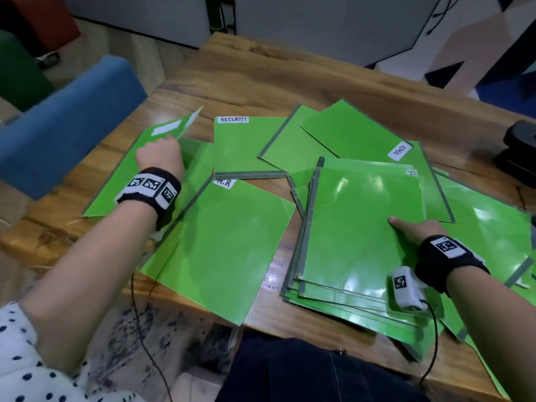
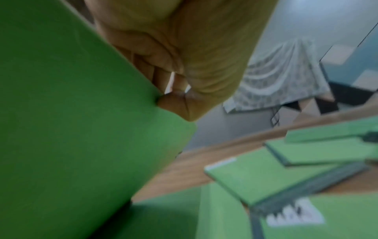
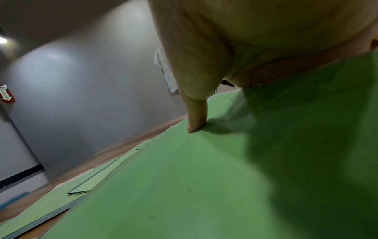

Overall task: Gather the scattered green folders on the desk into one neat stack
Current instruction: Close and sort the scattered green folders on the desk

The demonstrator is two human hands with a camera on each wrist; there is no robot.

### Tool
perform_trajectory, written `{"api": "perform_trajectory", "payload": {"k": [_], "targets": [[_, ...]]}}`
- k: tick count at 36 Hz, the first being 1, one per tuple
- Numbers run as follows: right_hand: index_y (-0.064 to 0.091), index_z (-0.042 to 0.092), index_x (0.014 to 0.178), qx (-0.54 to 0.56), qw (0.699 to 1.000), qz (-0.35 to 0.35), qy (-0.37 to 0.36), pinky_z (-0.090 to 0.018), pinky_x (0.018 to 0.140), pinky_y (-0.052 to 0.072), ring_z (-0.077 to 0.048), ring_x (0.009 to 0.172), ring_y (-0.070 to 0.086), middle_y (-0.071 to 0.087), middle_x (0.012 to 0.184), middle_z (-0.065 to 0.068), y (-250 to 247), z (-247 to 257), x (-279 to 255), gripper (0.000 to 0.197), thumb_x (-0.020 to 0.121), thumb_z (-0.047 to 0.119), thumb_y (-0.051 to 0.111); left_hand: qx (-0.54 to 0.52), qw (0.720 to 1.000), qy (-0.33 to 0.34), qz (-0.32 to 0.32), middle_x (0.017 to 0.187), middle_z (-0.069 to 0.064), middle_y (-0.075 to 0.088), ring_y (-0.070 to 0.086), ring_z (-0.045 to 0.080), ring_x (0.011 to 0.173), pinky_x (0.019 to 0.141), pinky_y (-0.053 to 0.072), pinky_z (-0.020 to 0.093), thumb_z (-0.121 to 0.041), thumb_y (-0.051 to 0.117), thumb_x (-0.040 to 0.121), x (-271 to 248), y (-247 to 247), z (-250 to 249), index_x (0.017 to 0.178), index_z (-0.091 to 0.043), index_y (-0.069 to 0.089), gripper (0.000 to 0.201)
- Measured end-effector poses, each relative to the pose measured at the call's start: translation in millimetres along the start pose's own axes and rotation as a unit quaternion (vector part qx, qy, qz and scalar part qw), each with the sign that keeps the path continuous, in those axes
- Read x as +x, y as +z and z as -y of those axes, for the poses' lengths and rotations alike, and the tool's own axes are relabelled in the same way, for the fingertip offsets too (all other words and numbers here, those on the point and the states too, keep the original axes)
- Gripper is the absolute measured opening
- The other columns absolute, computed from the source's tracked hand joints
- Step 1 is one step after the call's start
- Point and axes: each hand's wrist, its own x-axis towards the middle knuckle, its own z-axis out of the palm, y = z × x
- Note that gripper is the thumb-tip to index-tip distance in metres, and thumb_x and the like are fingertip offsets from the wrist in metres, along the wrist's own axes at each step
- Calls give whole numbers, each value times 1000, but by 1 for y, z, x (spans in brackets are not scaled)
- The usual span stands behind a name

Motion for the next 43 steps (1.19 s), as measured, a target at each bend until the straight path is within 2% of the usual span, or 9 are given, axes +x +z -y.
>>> {"api": "perform_trajectory", "payload": {"k": [4, 10, 14, 19, 25, 29, 32, 37, 43], "targets": [[57, -4, 110, 10, 1000, 11, 3, -48, 82, 56, -31, 79, 61, 66, 112, -20, 2, -2, 4, 84, 68, 68, 67, 16, 998, 49, 20, 103, 14, 66, 65, 33, 97, 75, 49, 36, -6, 55, 85, -25, -15, -19, 111, -6, 56, 26], [58, -4, 105, 9, 1000, 18, -4, -49, 82, 56, -37, 93, 67, 67, 107, -20, 4, 0, 7, 85, 66, 71, 66, -39, 982, 111, 145, 104, 12, 64, 63, 29, 95, 80, 54, 37, -20, 56, 89, -55, 30, -29, 115, -7, 55, 30], [58, -5, 108, -4, 1000, 7, -2, -48, 84, 55, -38, 93, 66, 66, 106, -21, 1, 5, -3, 80, 72, 66, 66, -184, 963, -4, 195, 121, 15, 61, 60, 30, 107, 86, 49, 38, -52, 58, 86, -42, 49, 0, 127, -6, 52, 62], [58, -7, 107, -16, 1000, -6, -7, -44, 82, 55, -37, 93, 65, 66, 106, -23, 0, 8, -8, 77, 75, 63, 65, -169, 949, -177, 201, 129, 25, 52, 51, 40, 118, 93, 46, 44, -44, 70, 79, -9, 62, 70, 125, 5, 50, 71], [59, -6, 104, -2, 1000, -14, -2, -47, 82, 56, -36, 89, 67, 67, 99, -22, 2, 6, -6, 76, 74, 63, 66, -184, 911, -257, 266, 142, 27, 36, 39, 41, 129, 101, 40, 50, -36, 85, 64, -13, 80, 97, 138, 4, 34, 98], [58, -3, 106, 19, 1000, -10, 10, -50, 81, 56, -35, 86, 68, 68, 100, -20, 5, 4, -3, 80, 68, 66, 69, -205, 894, -263, 298, 116, 26, 60, 60, 37, 95, 82, 53, 44, -29, 90, 55, -22, 71, 95, 119, 7, 51, 82], [59, -2, 105, 21, 1000, -5, 14, -49, 81, 56, -32, 77, 64, 68, 105, -20, 4, 3, -1, 81, 66, 68, 69, -171, 915, -251, 265, 118, 20, 59, 57, 37, 107, 88, 51, 47, -26, 94, 37, -17, 66, 88, 93, -6, 64, 66], [58, -3, 104, 9, 1000, -1, 4, -42, 79, 56, -30, 74, 60, 67, 102, -21, 2, 10, -5, 76, 72, 65, 67, -200, 944, -246, 94, 126, 25, 54, 53, 39, 117, 99, 41, 48, -8, 60, 81, -14, 7, 56, 127, 5, 46, 49], [59, -5, 105, 1, 1000, -8, -14, -37, 70, 52, -31, 77, 61, 66, 99, -21, 0, 12, -8, 73, 75, 61, 67, -172, 962, -213, 6, 134, 22, 49, 48, 37, 124, 101, 37, 45, -4, 43, 95, -9, -40, 33, 134, 1, 38, 40]]}}
